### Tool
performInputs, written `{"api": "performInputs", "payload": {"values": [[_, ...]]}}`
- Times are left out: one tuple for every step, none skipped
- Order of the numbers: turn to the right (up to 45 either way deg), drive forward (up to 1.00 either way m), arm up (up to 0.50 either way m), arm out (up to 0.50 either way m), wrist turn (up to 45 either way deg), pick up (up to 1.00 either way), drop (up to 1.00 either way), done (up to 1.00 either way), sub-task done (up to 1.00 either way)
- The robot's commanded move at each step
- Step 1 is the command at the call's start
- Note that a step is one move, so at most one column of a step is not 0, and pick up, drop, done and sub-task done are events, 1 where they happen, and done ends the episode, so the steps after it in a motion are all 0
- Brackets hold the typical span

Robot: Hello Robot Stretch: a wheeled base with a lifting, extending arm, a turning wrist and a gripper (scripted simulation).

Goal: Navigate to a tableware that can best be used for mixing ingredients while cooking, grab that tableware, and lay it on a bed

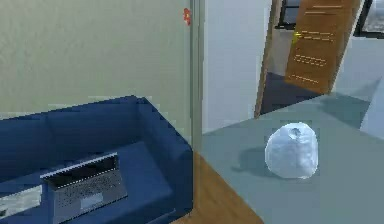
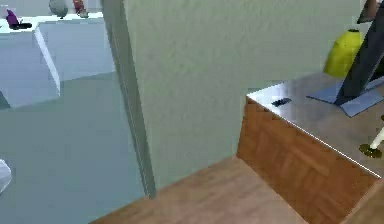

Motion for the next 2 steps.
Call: {"api": "performInputs", "payload": {"values": [[45.0,0.00,0.00,0.00,0.0,0.00,0.00,0.00,0.00],[6.0,0.00,0.00,0.00,0.0,0.00,0.00,0.00,0.00]]}}
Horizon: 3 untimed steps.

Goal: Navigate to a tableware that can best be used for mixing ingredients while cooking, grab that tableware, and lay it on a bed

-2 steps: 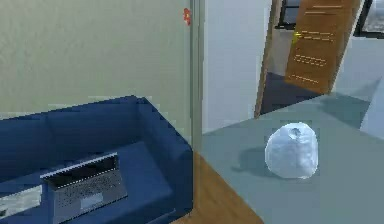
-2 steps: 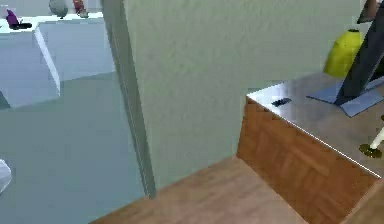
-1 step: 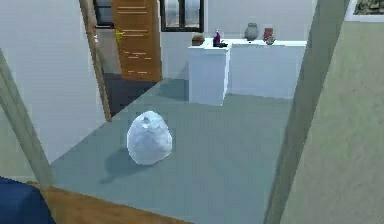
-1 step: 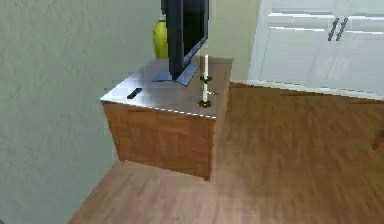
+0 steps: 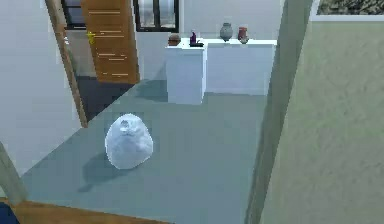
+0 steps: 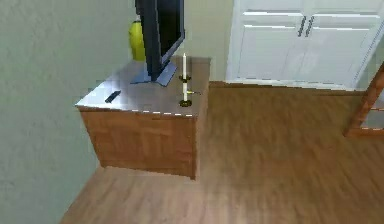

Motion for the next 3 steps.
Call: {"api": "performInputs", "payload": {"values": [[0.0,1.00,0.00,0.00,0.0,0.00,0.00,0.00,0.00],[15.0,0.00,0.00,0.00,0.0,0.00,0.00,0.00,0.00],[0.0,0.05,0.00,0.00,0.0,0.00,0.00,0.00,0.00]]}}
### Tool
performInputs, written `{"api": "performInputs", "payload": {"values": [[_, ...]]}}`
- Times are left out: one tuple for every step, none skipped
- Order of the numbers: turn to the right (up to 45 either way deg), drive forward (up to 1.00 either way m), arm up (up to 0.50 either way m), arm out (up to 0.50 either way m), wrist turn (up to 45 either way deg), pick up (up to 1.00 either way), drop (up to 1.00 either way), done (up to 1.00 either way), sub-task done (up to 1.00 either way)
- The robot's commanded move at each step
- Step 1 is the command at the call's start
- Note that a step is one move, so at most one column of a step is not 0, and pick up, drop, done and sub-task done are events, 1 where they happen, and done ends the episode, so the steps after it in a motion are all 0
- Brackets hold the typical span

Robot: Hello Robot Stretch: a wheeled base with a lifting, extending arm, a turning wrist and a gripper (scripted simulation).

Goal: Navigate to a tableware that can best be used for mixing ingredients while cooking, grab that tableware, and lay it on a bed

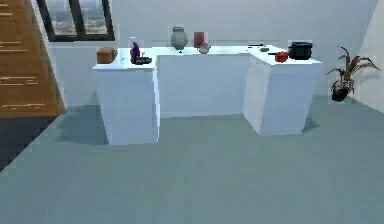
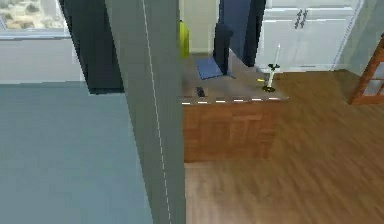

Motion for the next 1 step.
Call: {"api": "performInputs", "payload": {"values": [[-3.0,0.00,0.00,0.00,0.0,0.00,0.00,0.00,0.00]]}}
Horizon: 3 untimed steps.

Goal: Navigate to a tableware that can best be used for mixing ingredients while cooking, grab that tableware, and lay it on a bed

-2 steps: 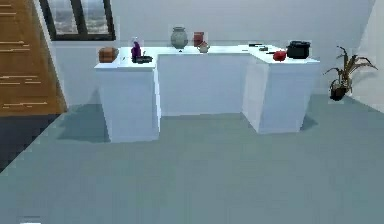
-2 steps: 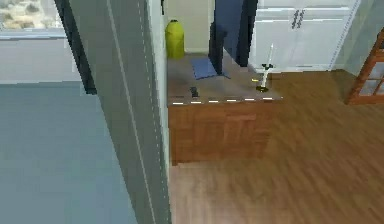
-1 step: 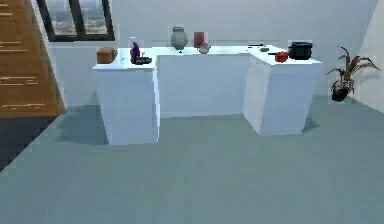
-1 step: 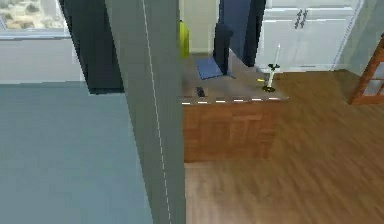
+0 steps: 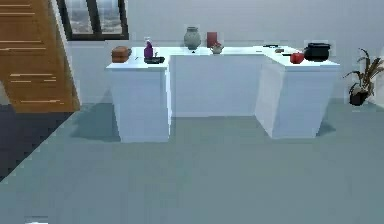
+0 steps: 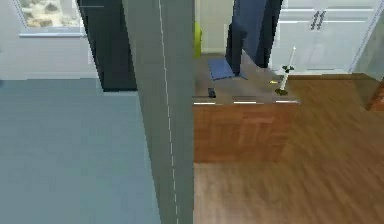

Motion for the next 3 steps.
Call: {"api": "performInputs", "payload": {"values": [[0.0,1.00,0.00,0.00,0.0,0.00,0.00,0.00,0.00],[0.0,0.90,0.00,0.00,0.0,0.00,0.00,0.00,0.00],[-45.0,0.00,0.00,0.00,0.0,0.00,0.00,0.00,0.00]]}}
